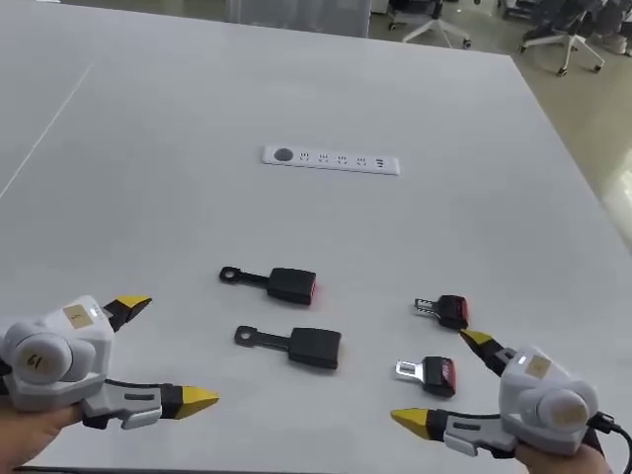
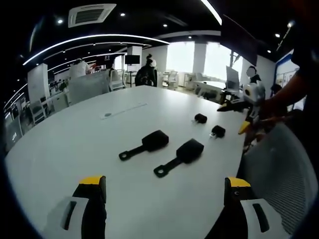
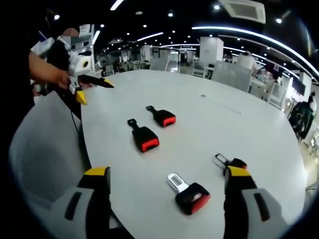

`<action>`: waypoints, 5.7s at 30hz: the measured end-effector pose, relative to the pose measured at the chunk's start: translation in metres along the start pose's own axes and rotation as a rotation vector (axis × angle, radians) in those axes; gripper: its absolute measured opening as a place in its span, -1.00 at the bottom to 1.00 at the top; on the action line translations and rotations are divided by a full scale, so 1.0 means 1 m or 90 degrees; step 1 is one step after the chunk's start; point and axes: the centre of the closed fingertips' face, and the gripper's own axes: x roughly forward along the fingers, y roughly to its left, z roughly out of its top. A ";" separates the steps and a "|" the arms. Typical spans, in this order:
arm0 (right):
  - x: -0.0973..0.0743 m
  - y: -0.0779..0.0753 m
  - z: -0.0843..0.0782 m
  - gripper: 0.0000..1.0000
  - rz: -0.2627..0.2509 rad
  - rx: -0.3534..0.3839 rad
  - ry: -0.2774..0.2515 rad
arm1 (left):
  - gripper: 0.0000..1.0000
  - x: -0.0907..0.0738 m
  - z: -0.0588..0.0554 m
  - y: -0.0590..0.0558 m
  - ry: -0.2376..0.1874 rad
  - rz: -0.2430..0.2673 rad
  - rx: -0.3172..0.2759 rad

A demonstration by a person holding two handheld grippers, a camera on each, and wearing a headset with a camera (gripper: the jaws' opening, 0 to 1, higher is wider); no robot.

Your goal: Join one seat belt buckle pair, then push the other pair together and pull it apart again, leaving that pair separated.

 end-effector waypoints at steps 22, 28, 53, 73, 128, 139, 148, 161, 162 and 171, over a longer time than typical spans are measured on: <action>-0.001 -0.020 -0.017 0.92 0.005 0.011 0.031 | 1.00 0.026 0.008 -0.012 0.031 -0.056 0.048; 0.003 -0.020 -0.023 0.91 0.014 0.011 0.039 | 1.00 0.036 0.011 -0.013 0.037 -0.068 0.058; -0.001 -0.034 -0.047 0.69 0.099 -0.034 0.106 | 0.82 0.103 0.016 -0.037 0.104 -0.184 0.174; 0.009 -0.042 -0.065 0.61 0.133 -0.030 0.115 | 0.69 0.151 0.011 -0.053 0.144 -0.246 0.225; 0.022 -0.044 -0.076 -0.26 0.257 -0.094 0.106 | -0.31 0.186 -0.016 -0.062 0.210 -0.353 0.361; 0.022 -0.040 -0.070 -0.28 0.256 -0.083 0.081 | -0.31 0.186 -0.017 -0.062 0.214 -0.351 0.354; 0.027 -0.033 -0.064 -0.28 0.270 -0.071 0.063 | -0.31 0.185 -0.018 -0.062 0.219 -0.350 0.352; 0.051 -0.024 -0.051 -0.29 0.280 -0.061 0.037 | -0.31 0.185 -0.019 -0.062 0.231 -0.352 0.360; 0.053 -0.023 -0.051 -0.29 0.280 -0.061 0.036 | -0.31 0.185 -0.019 -0.062 0.232 -0.351 0.360; 0.076 -0.012 -0.041 -0.29 0.282 -0.057 0.033 | -0.31 0.185 -0.019 -0.062 0.239 -0.349 0.361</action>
